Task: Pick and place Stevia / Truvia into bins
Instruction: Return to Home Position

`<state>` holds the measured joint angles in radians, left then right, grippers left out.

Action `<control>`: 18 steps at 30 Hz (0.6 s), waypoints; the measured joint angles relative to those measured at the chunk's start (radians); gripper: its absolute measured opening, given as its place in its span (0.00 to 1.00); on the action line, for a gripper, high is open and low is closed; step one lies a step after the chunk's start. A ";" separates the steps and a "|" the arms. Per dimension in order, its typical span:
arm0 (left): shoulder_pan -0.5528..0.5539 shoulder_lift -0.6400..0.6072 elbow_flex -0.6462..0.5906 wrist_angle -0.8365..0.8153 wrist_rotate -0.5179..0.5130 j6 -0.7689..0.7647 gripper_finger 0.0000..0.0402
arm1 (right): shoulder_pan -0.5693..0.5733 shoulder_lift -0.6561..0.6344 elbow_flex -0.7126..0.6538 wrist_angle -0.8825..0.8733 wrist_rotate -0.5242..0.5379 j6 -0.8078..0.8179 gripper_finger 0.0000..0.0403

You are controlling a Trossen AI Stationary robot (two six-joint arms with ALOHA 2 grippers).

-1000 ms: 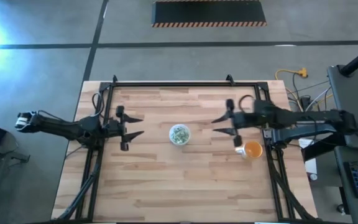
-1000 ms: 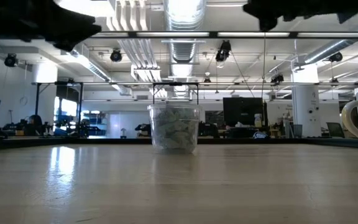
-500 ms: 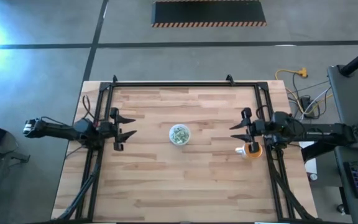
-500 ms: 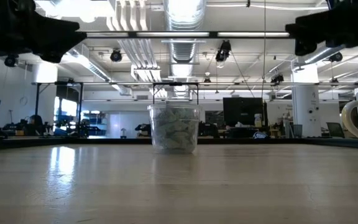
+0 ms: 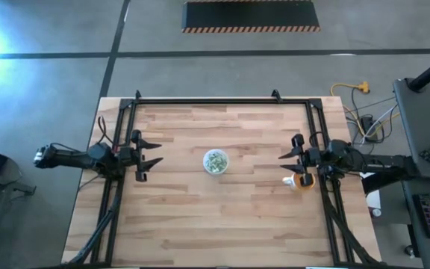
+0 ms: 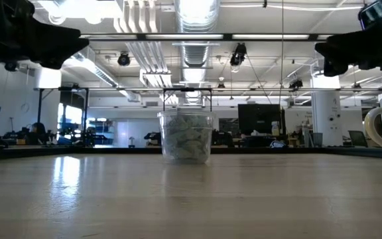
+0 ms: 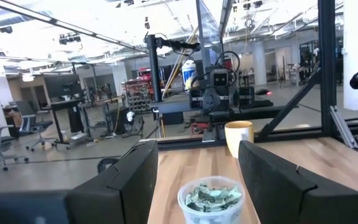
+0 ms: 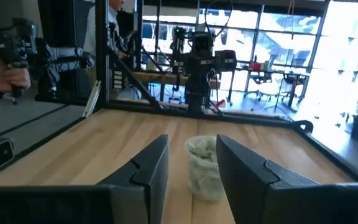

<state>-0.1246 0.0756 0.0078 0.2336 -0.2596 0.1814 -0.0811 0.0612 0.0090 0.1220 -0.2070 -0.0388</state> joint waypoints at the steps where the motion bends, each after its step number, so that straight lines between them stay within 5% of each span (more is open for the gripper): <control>1: 0.000 -0.007 0.000 -0.012 0.000 0.000 0.52 | 0.000 -0.008 0.000 -0.010 0.000 0.013 0.31; 9: -0.001 -0.048 -0.001 -0.099 0.000 0.003 0.52 | 0.000 -0.018 0.000 -0.092 0.050 0.091 0.32; 18: 0.000 -0.048 -0.002 -0.114 0.005 0.070 0.52 | 0.000 -0.014 0.000 -0.092 0.053 -0.003 0.31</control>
<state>-0.1249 0.0273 0.0059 0.1196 -0.2543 0.2512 -0.0807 0.0471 0.0090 0.0303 -0.1539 -0.0418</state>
